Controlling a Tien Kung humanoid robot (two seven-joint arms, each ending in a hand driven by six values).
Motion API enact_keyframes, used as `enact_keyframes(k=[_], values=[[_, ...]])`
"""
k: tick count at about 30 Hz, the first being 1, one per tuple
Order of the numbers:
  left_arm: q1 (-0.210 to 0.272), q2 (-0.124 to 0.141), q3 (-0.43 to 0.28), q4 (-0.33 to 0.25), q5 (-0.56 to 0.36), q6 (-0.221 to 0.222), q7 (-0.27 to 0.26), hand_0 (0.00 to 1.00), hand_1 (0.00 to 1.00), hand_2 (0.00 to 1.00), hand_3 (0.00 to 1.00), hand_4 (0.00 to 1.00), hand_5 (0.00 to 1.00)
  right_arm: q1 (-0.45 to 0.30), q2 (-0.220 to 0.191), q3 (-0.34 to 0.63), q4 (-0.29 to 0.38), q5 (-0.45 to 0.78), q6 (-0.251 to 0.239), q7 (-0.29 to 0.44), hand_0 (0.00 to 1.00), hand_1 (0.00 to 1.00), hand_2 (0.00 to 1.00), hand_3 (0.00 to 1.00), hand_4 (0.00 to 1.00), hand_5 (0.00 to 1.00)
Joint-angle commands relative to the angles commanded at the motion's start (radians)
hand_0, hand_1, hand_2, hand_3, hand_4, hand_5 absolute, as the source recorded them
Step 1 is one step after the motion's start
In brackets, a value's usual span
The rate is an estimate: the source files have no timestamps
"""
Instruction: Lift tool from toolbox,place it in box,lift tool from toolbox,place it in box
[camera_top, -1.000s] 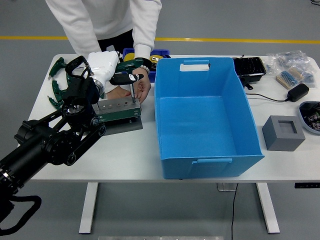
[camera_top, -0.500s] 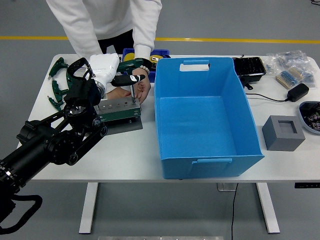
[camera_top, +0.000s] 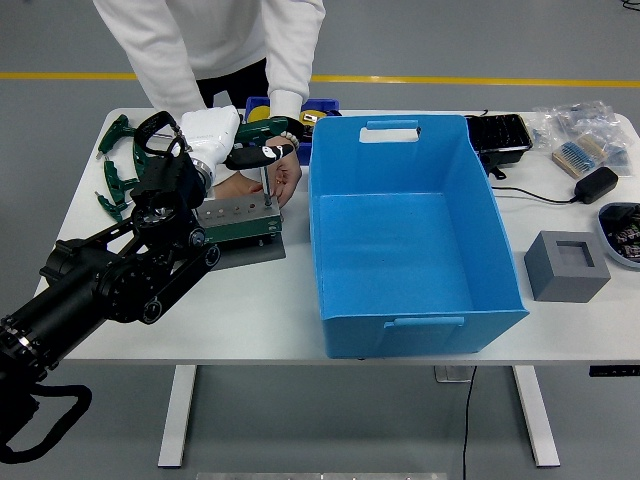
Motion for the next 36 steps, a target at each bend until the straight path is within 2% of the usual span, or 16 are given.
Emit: enact_keyframes(k=[1,6,7,12,13,18,19,22,24,25,36], values=[[0.0,0.0,0.0,0.001,-0.004,-0.002,0.0,0.227,0.138,0.199,0.324,0.998,0.955,0.0,0.0,0.0,0.0,0.0,0.0,0.0,0.695,0.667,0.752,0.597,0.818,0.752],[-0.002,-0.001,-0.002,0.008,-0.013,-0.014,0.0,0.227,0.138,0.199,0.324,0.998,0.955,0.0,0.0,0.001,0.0,-0.002,0.0,0.0,0.695,0.667,0.752,0.597,0.818,0.752],[-0.002,-0.001,-0.002,0.01,-0.013,-0.015,0.001,0.198,0.083,0.142,0.257,0.998,0.962,0.0,0.0,0.001,0.0,-0.003,0.0,0.0,0.695,0.665,0.752,0.596,0.818,0.752],[-0.003,-0.003,-0.003,0.026,-0.021,-0.013,0.0,0.198,0.083,0.142,0.257,0.998,0.962,0.0,0.0,0.002,0.0,-0.006,0.0,-0.001,0.695,0.665,0.752,0.596,0.818,0.752],[-0.003,-0.003,-0.002,0.029,-0.022,-0.012,0.0,0.18,0.06,0.114,0.198,0.998,0.962,0.0,0.0,0.002,0.0,-0.006,0.0,-0.001,0.696,0.666,0.753,0.596,0.817,0.752],[-0.004,-0.005,-0.002,0.048,-0.022,-0.001,-0.004,0.18,0.06,0.114,0.198,0.998,0.962,0.001,0.0,0.003,0.001,-0.006,0.0,-0.001,0.696,0.666,0.753,0.596,0.817,0.752],[-0.005,-0.006,-0.001,0.05,-0.023,0.0,-0.006,0.176,0.046,0.095,0.128,0.998,0.968,0.002,0.0,0.002,0.001,-0.005,0.0,-0.001,0.694,0.665,0.752,0.596,0.817,0.752],[-0.005,-0.007,0.001,0.056,-0.025,0.007,-0.013,0.176,0.046,0.095,0.128,0.998,0.968,0.002,-0.001,0.003,0.001,-0.006,-0.001,-0.001,0.694,0.665,0.752,0.596,0.817,0.752],[-0.006,-0.008,0.004,0.059,-0.028,0.016,-0.019,0.176,0.046,0.095,0.128,0.998,0.968,0.003,-0.001,0.003,0.001,-0.008,-0.001,-0.001,0.694,0.665,0.752,0.596,0.817,0.752],[-0.006,-0.008,0.005,0.06,-0.029,0.021,-0.022,0.179,0.032,0.075,0.089,0.998,0.945,0.003,-0.001,0.004,0.001,-0.009,-0.001,-0.001,0.694,0.664,0.751,0.595,0.817,0.751],[-0.007,-0.002,0.009,0.055,-0.047,0.073,-0.097,0.179,0.03,0.065,0.074,0.987,0.931,0.003,-0.002,0.008,0.001,-0.014,-0.002,-0.002,0.694,0.662,0.75,0.595,0.818,0.752]])
